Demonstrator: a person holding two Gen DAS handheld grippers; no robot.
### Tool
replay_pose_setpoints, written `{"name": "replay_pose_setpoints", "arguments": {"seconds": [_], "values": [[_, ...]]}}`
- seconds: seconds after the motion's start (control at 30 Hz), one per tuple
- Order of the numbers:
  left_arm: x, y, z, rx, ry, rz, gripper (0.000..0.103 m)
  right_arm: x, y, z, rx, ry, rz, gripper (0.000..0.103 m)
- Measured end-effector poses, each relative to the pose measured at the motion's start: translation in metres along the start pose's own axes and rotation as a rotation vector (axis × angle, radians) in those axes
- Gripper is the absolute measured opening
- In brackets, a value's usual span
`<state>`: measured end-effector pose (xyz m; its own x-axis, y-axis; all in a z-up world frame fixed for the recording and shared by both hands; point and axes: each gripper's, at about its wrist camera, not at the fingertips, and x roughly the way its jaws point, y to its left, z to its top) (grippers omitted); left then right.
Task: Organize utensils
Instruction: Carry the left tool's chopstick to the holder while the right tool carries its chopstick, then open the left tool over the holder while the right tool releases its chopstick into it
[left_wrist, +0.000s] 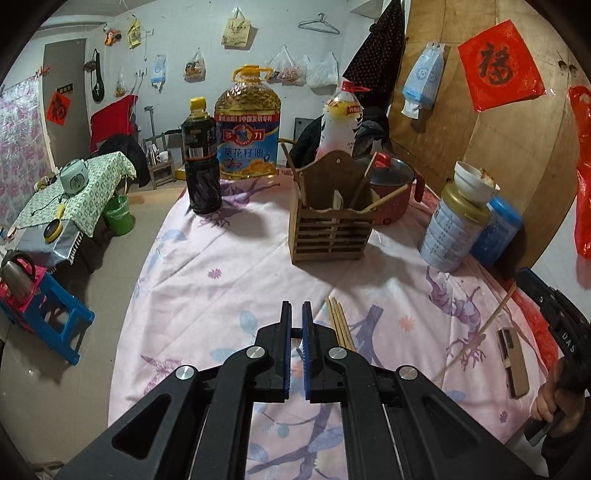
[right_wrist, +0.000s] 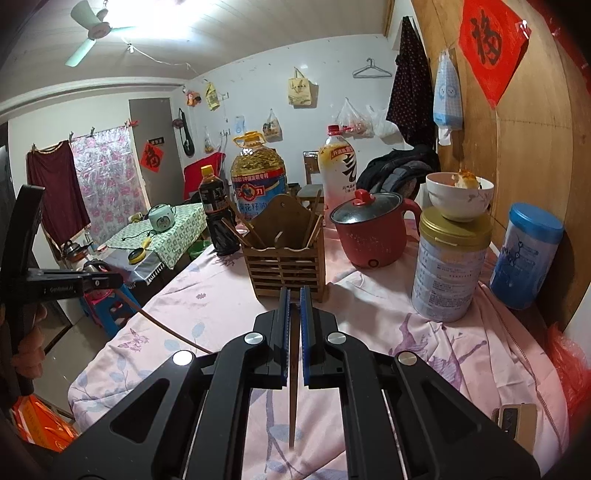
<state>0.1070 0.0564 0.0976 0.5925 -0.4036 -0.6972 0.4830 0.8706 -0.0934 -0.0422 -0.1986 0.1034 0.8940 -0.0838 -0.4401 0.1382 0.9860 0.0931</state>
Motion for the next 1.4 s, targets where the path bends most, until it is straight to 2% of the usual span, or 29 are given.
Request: {"name": "replay_pose_setpoints", "arguments": {"seconds": [0.2,0.47,0.7,0.97,1.13,1.27,1.3,1.37,1.4], "values": [[-0.003,0.001,0.024,0.0,-0.023,-0.029,0.006,0.0,-0.006,0.016,0.017,-0.034,0.009,0.006],[0.002,-0.006,0.074,0.028,-0.065,-0.075,0.006,0.024,-0.015,0.054,0.066,-0.073,0.054,0.006],[0.015,-0.014,0.134,0.048,-0.117,-0.131,0.006,0.06,-0.012,0.114,0.078,-0.143,0.109,0.006],[0.039,-0.028,0.2,0.099,-0.218,-0.101,0.006,0.111,0.0,0.172,0.024,-0.228,0.106,0.006],[0.084,-0.024,0.211,0.081,-0.175,-0.087,0.006,0.15,0.002,0.175,-0.003,-0.21,0.084,0.006],[0.119,-0.015,0.202,0.041,-0.103,-0.093,0.006,0.185,-0.005,0.165,0.018,-0.142,0.085,0.007],[0.123,-0.011,0.2,0.031,-0.089,-0.083,0.007,0.193,-0.007,0.161,0.029,-0.107,0.09,0.007],[0.131,-0.004,0.194,0.007,-0.064,-0.071,0.022,0.2,-0.019,0.153,0.091,-0.074,0.093,0.011],[0.131,-0.001,0.192,-0.004,-0.065,-0.067,0.035,0.199,-0.023,0.15,0.11,-0.076,0.098,0.011]]}}
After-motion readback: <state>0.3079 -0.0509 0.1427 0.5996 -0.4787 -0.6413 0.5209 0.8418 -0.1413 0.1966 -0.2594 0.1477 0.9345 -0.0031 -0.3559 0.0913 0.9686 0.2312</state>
